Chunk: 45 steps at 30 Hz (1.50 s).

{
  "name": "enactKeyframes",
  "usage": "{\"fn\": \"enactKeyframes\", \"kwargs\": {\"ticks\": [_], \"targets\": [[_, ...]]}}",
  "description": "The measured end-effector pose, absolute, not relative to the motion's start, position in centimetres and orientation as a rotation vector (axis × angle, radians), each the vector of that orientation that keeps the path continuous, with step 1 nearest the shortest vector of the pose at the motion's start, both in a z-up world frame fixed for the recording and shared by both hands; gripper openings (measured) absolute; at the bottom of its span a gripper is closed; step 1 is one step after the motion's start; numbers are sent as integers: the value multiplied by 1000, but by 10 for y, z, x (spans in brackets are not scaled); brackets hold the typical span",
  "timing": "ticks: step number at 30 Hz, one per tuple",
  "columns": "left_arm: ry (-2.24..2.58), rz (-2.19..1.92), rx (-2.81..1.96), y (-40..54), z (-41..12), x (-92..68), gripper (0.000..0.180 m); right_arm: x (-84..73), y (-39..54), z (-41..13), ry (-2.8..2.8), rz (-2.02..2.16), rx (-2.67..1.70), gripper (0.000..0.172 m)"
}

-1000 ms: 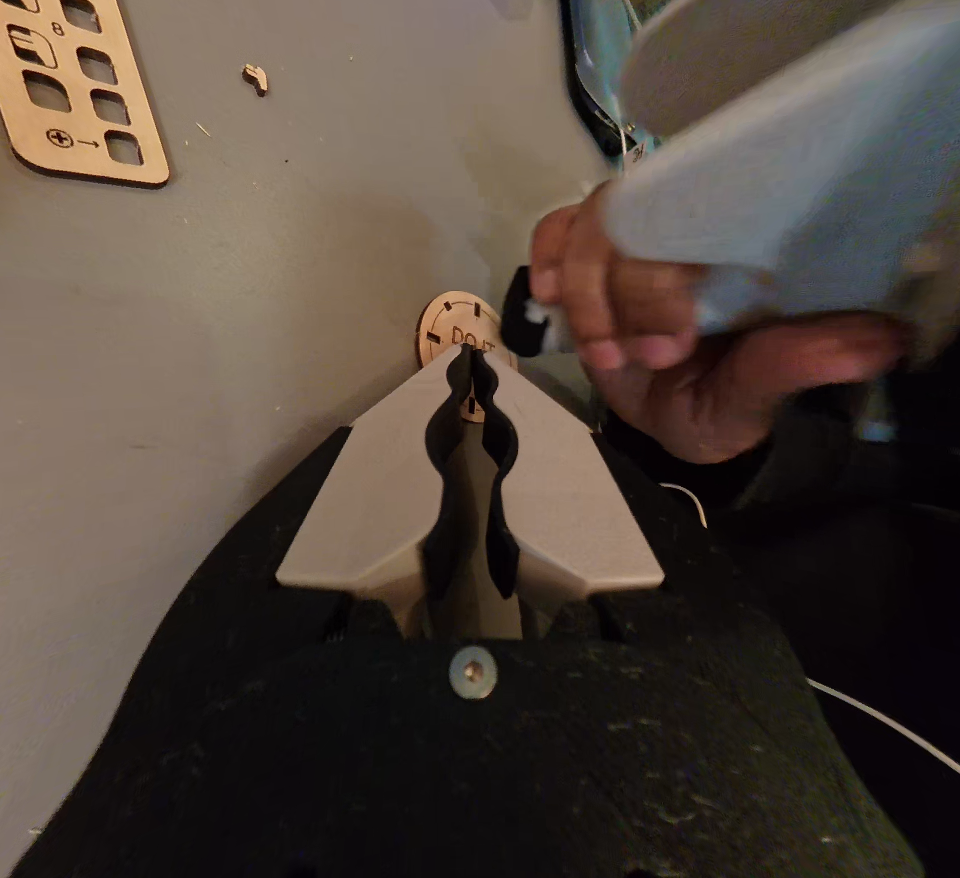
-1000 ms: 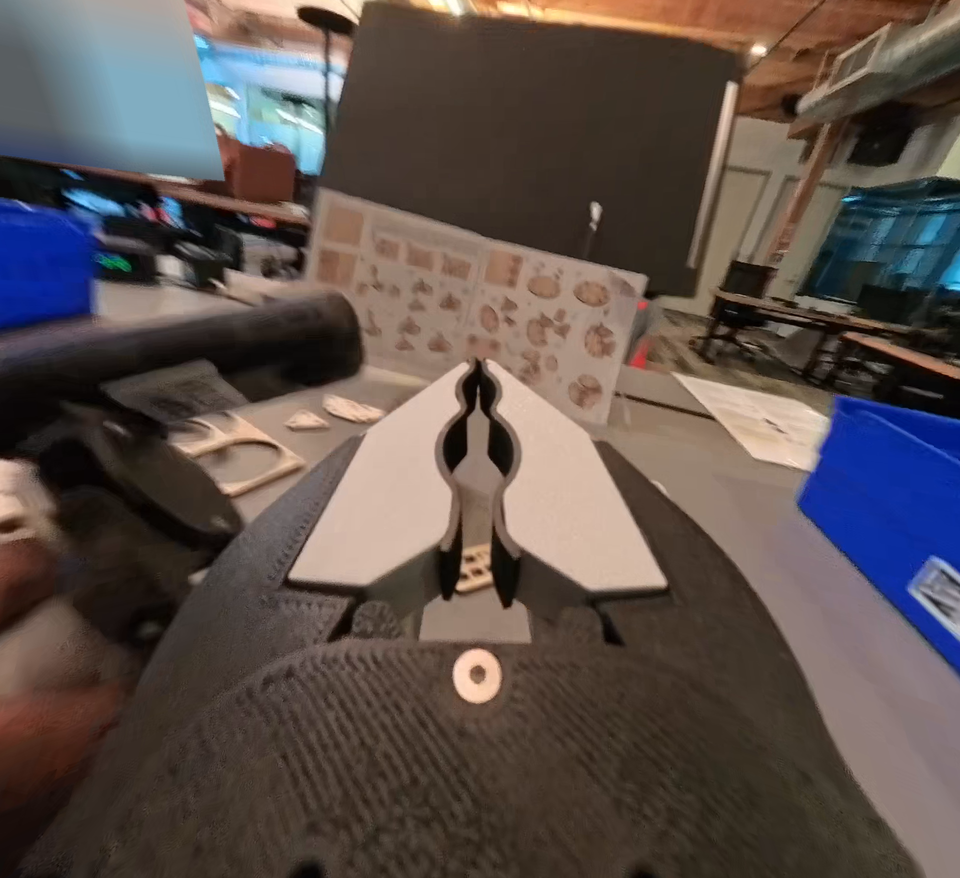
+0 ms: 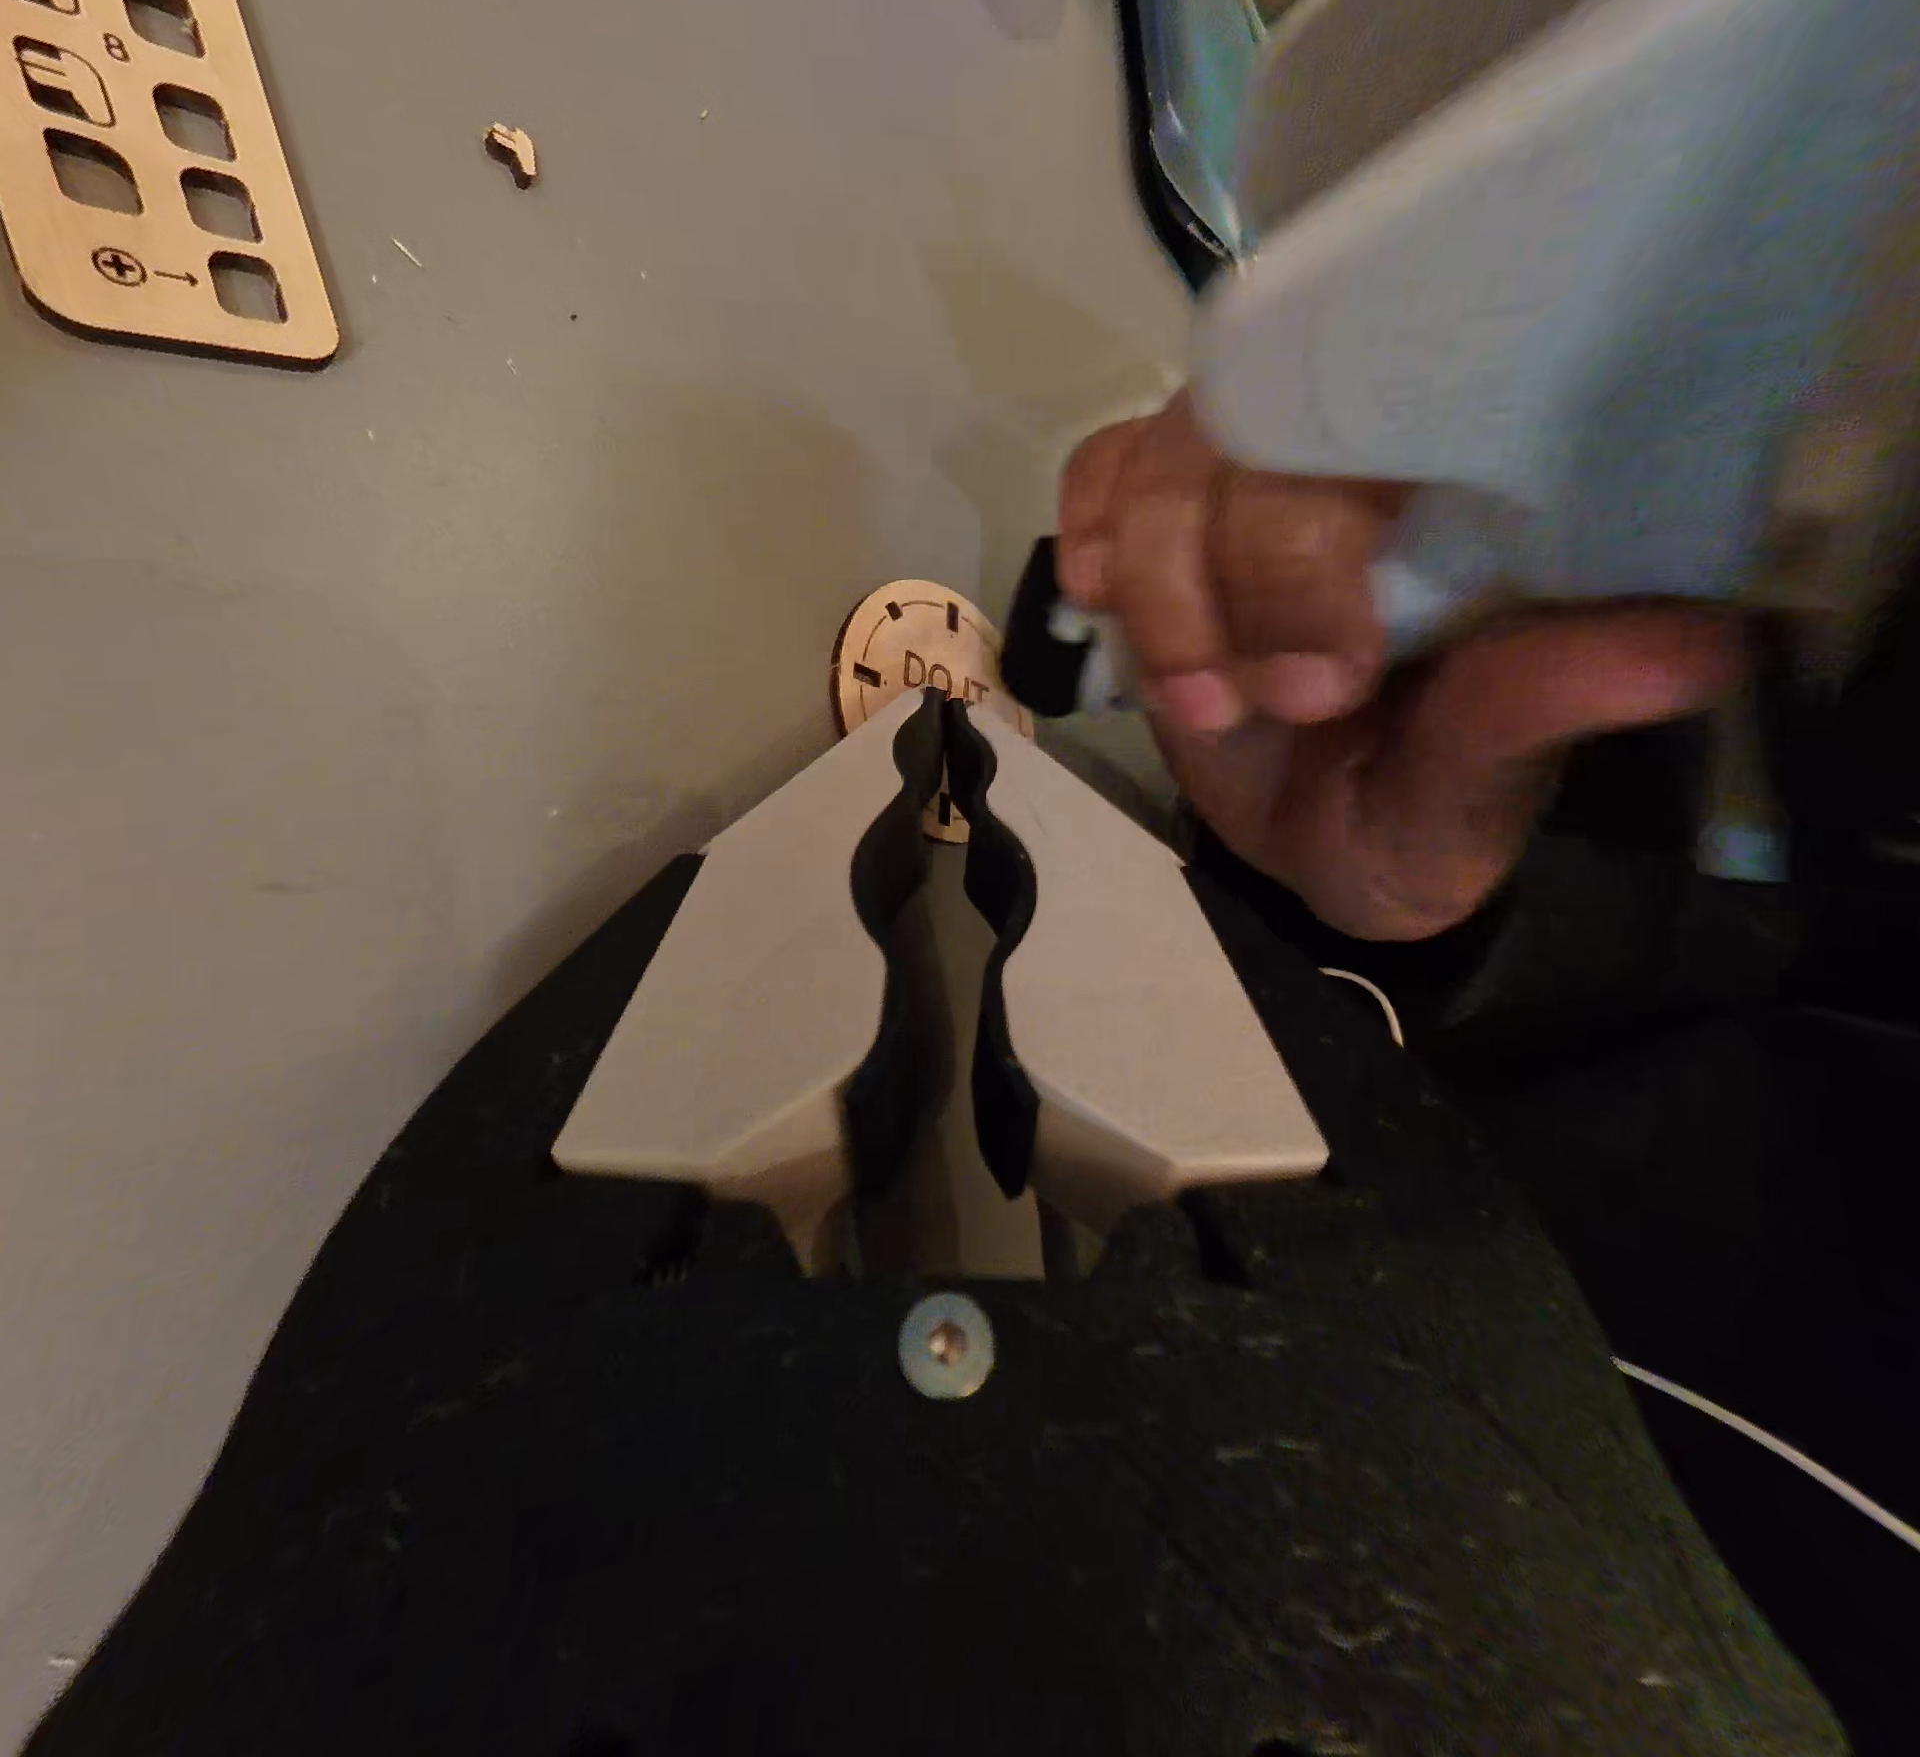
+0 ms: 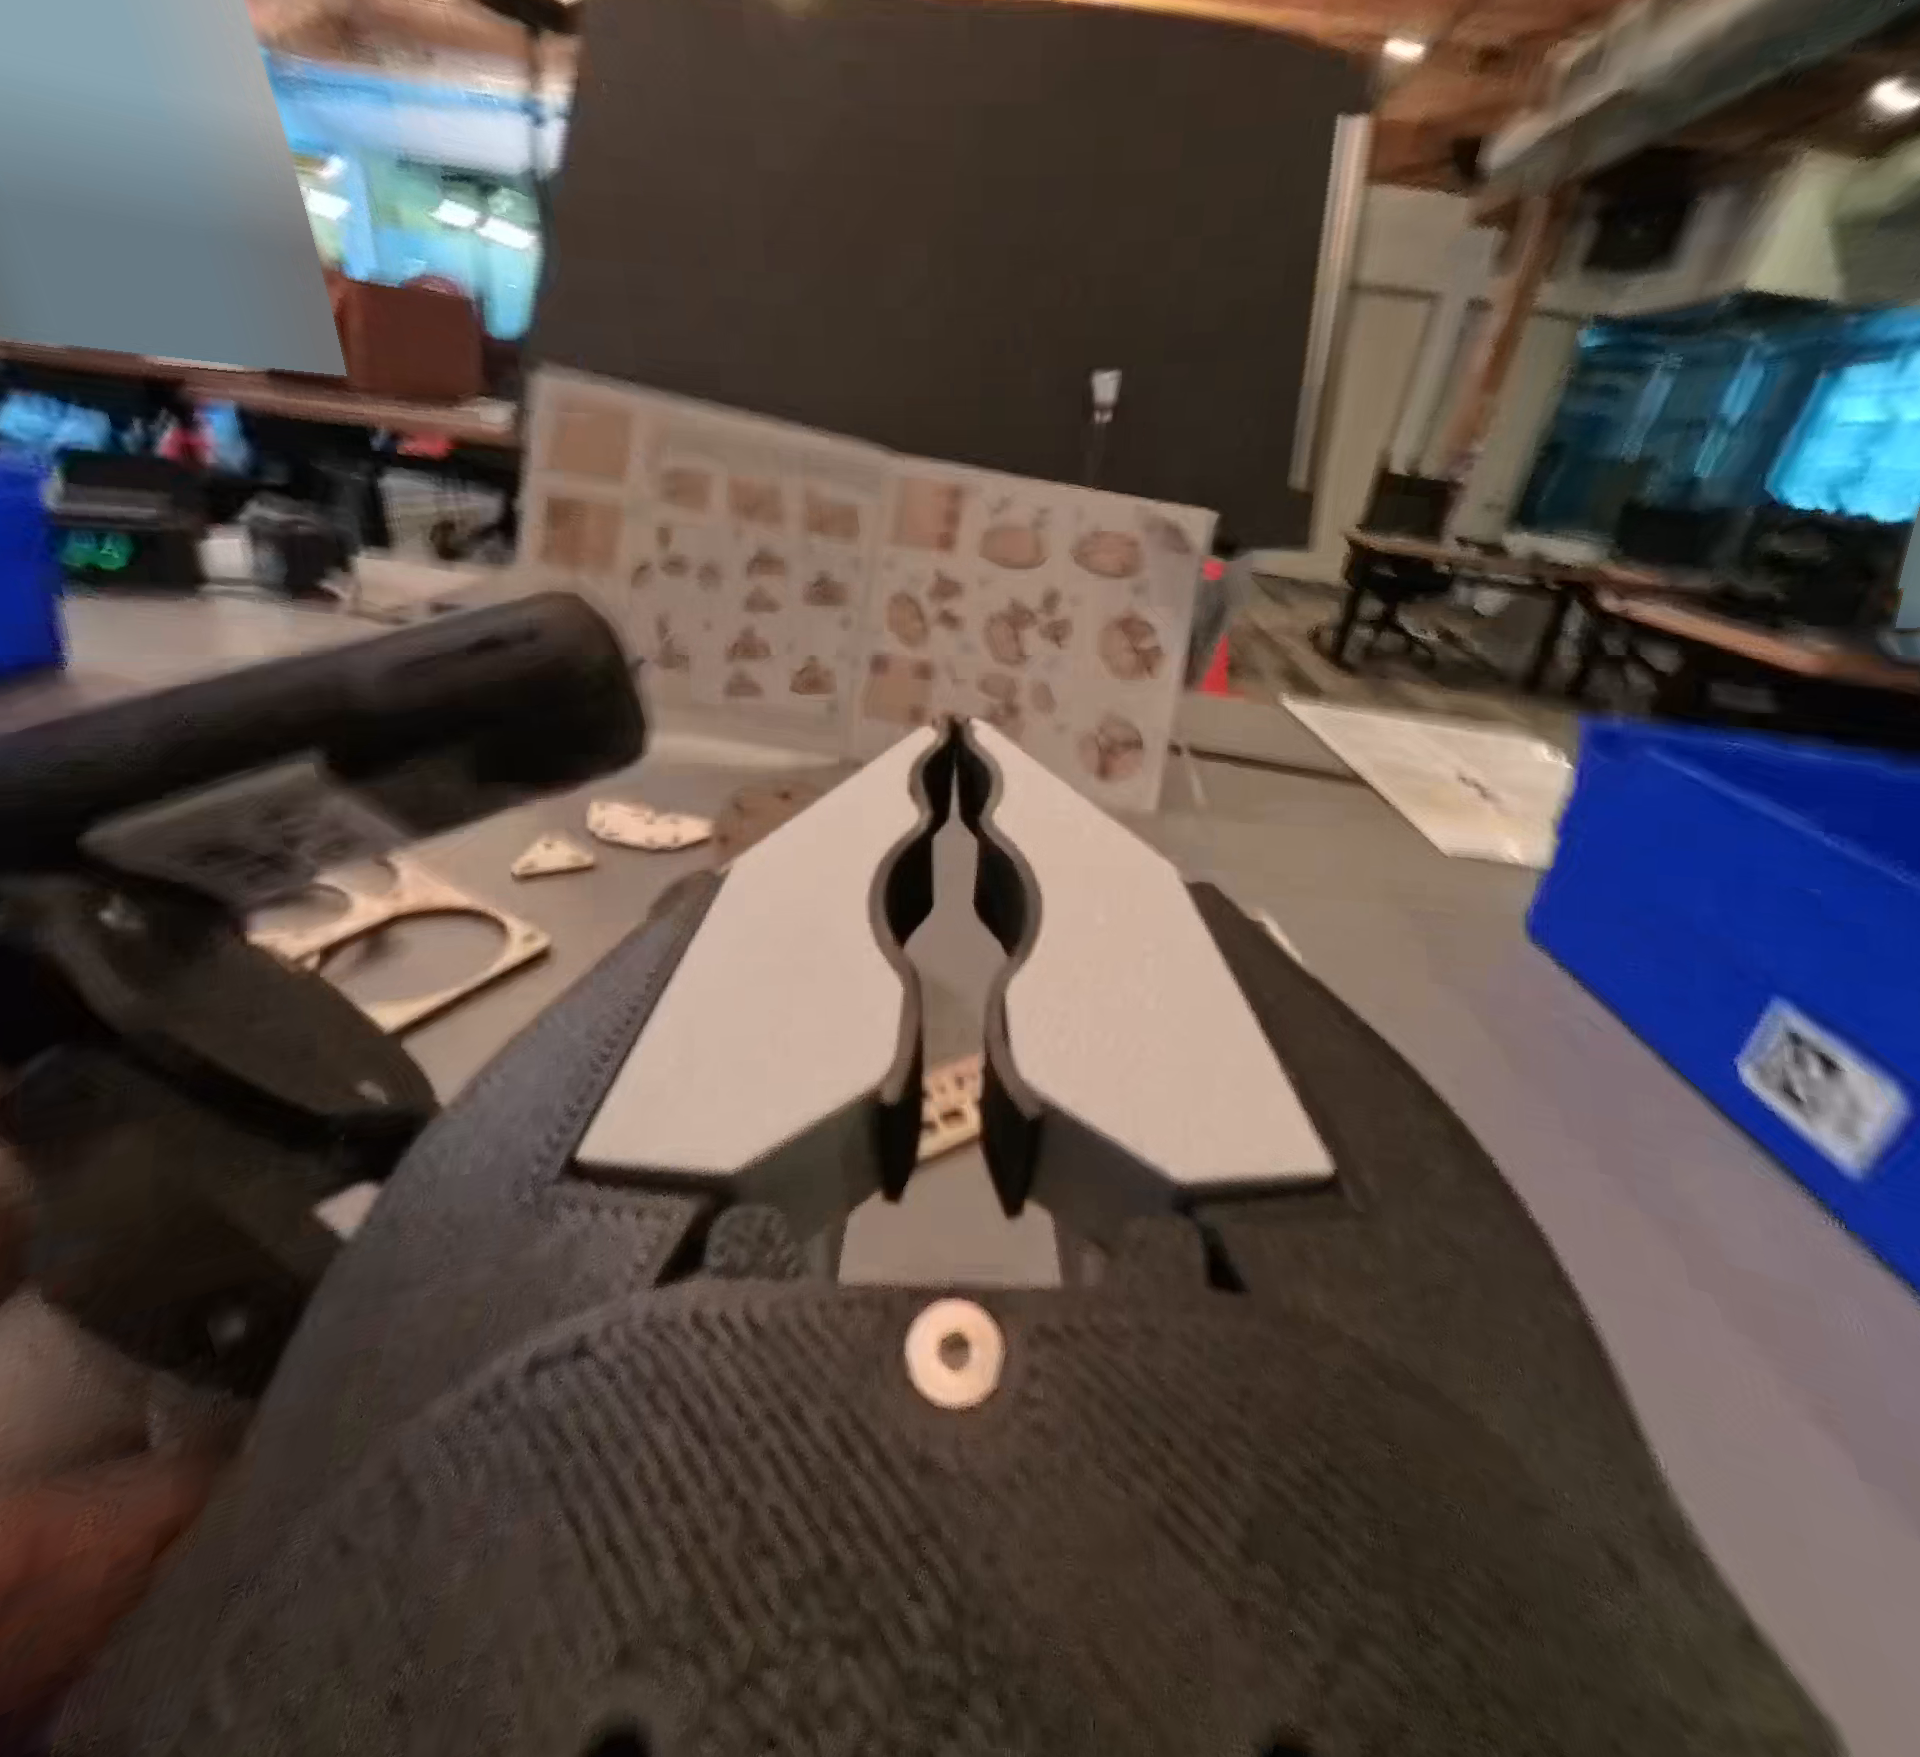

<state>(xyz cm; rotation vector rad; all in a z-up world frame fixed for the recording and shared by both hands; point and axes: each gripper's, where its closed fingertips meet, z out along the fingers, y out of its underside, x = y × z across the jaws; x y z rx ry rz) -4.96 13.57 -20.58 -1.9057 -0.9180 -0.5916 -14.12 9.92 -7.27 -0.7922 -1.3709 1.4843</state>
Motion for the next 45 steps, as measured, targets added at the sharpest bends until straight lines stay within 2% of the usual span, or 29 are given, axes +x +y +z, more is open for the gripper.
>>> {"fn": "enactKeyframes", "kwargs": {"ticks": [4,7,11,14,17,22,27,31,37,41,45], "targets": [[-920,-592,-1904,136,-206,-49,0,-148,122,-67,-1334,1420,-831,0],[-920,-594,-1903,136,-206,-49,0,-137,101,-51,-1325,1504,-765,0],[-919,-596,-1904,136,-206,-49,0,-143,102,-76,-1365,1438,-768,0],[-919,-595,-1903,136,-206,-49,0,-151,121,-71,-1334,1418,-831,0],[-920,-597,-1902,136,-206,-49,0,-142,102,-56,-1316,1487,-781,0],[-920,-599,-1902,136,-206,-49,0,-150,114,-76,-1344,1388,-801,0],[-921,-602,-1901,136,-206,-49,0,-141,107,-46,-1278,1478,-775,0],[-921,-603,-1900,136,-206,-49,0,-151,115,-77,-1329,1410,-836,0],[-923,-606,-1897,136,-205,-49,0,-145,111,-51,-1293,1430,-771,0],[-923,-606,-1898,136,-205,-49,0,-148,104,-78,-1348,1432,-839,0],[-923,-607,-1896,135,-205,-49,0,-154,138,-69,-1307,1318,-838,0]]}}
